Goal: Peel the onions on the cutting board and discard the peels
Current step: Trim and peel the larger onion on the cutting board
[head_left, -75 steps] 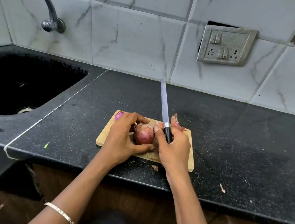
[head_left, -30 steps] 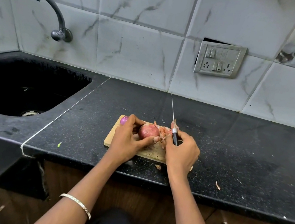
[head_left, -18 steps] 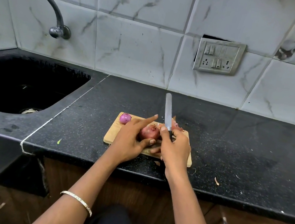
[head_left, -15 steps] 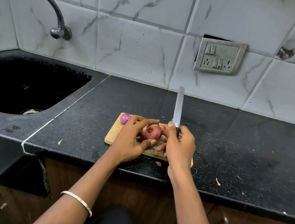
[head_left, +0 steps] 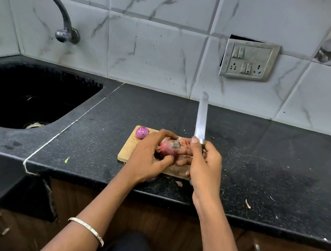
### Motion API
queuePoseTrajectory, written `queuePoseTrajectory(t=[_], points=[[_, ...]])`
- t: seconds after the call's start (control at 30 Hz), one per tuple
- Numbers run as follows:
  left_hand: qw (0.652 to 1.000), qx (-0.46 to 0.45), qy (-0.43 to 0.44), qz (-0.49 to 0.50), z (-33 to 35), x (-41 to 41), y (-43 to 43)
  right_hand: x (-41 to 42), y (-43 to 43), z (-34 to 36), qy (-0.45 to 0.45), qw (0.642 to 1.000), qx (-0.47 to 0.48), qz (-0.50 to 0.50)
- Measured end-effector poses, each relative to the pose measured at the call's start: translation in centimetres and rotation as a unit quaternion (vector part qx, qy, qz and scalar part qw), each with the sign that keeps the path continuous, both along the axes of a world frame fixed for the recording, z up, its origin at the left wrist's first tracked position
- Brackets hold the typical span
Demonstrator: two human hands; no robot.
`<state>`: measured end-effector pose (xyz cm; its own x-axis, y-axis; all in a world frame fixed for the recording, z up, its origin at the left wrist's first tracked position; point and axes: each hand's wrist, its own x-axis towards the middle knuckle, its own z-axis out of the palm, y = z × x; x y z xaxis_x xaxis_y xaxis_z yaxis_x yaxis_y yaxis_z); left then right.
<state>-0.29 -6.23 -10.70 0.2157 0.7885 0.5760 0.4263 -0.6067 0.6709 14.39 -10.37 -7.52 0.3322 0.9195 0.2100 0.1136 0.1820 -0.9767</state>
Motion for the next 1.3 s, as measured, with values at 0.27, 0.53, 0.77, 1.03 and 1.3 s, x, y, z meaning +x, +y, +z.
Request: queuePoseTrajectory(t=[0.27,0.53,0.77,1.03,1.3], points=[[0.996,-0.046,-0.037,0.060,-0.3,-0.3,0.7,2.6,0.1,-0.2,-0.244,0.964,-0.008,-0.103],[0.983,-0.129,-0.132,-0.003,-0.6,-0.7,1.0,1.4,-1.9,-0.7,-0.311,0.950,-0.025,-0.014],[0.982,-0.130,-0.134,-0.009,-0.4,-0.6,0.9,0.5,-4.4,-1.2,-0.371,0.929,-0.003,-0.011],[0.986,-0.109,-0.121,-0.022,0.0,-0.5,0.3,-0.5,-5.0,-1.3,-0.397,0.918,-0.016,-0.006],[0.990,-0.093,-0.109,-0.010,-0.4,-0.6,0.5,-0.8,-5.1,-1.4,-0.436,0.899,-0.040,-0.004]])
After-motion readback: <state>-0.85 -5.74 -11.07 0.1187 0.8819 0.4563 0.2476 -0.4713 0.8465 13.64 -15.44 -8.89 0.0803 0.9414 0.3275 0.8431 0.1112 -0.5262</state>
